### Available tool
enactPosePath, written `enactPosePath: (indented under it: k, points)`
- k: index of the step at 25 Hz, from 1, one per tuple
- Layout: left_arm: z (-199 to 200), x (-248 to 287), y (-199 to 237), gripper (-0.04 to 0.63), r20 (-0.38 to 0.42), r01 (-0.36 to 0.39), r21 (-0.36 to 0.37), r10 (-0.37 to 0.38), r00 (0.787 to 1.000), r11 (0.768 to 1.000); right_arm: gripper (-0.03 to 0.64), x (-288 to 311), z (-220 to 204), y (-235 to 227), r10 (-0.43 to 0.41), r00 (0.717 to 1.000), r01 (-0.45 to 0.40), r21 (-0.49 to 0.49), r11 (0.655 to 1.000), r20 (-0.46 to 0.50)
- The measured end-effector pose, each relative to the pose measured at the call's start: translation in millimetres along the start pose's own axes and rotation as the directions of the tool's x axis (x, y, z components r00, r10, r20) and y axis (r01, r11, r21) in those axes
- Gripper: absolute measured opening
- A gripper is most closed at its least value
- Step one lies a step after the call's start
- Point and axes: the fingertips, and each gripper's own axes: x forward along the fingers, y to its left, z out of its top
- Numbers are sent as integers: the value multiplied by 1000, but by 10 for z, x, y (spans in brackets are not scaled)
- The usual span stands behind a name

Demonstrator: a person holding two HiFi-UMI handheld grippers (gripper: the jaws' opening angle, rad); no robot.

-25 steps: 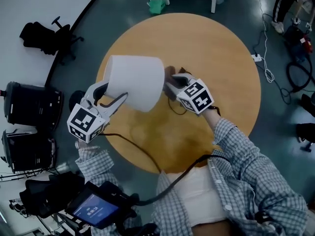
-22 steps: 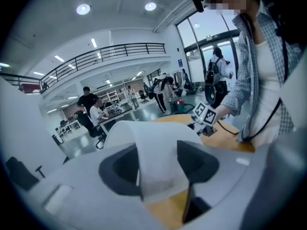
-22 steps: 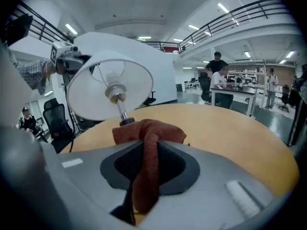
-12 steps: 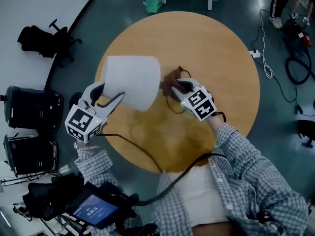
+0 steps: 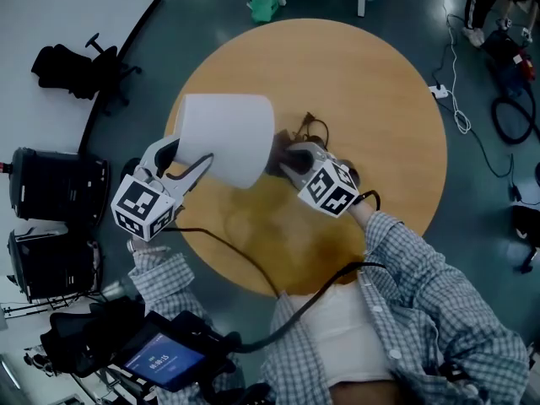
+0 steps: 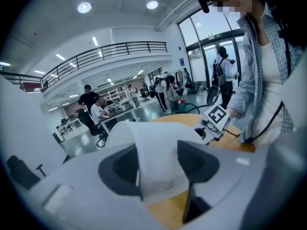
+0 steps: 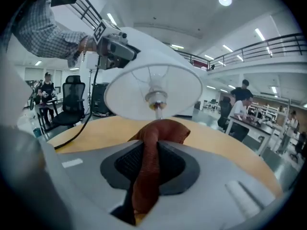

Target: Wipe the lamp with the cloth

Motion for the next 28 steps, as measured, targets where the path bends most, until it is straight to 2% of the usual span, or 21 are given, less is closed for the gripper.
enactPosePath:
  k: [5,7,9,11,14,18,20,23,26,28]
  points:
    - [16,-4,16,239,0,-1,7,1,1000,1000,83,-375,-778,-158,-62,992,80,165,983,-111]
    - [42,7,15,239,-1,0,12,0,1000,1000,83,-476,-945,-209,-82,988,110,233,966,-130]
    - [69,15,10,239,-3,2,21,-2,1000,1000,81,-473,-971,-253,-91,988,121,255,959,-127]
    - [101,31,7,239,-8,4,34,-4,1000,999,81,-373,-756,-301,-87,992,106,247,963,-89]
    - [158,80,-3,241,-20,10,56,-9,1000,998,83,-149,-175,-401,-62,998,58,204,977,15]
    - [193,124,-56,239,-33,21,81,-18,999,996,83,27,627,-436,-11,984,-20,169,985,180]
    - [189,124,-67,239,-38,20,81,-17,999,996,83,79,733,-442,1,981,-33,160,987,193]
    - [164,117,-49,238,-36,16,76,-14,999,997,83,147,404,-493,2,992,-28,206,978,127]
    - [164,124,-36,239,-33,12,75,-9,999,997,83,98,-194,-500,-1,1000,-4,280,960,17]
    - [168,124,-34,239,-34,11,81,-9,999,997,83,15,-545,-471,-5,998,23,285,958,-64]
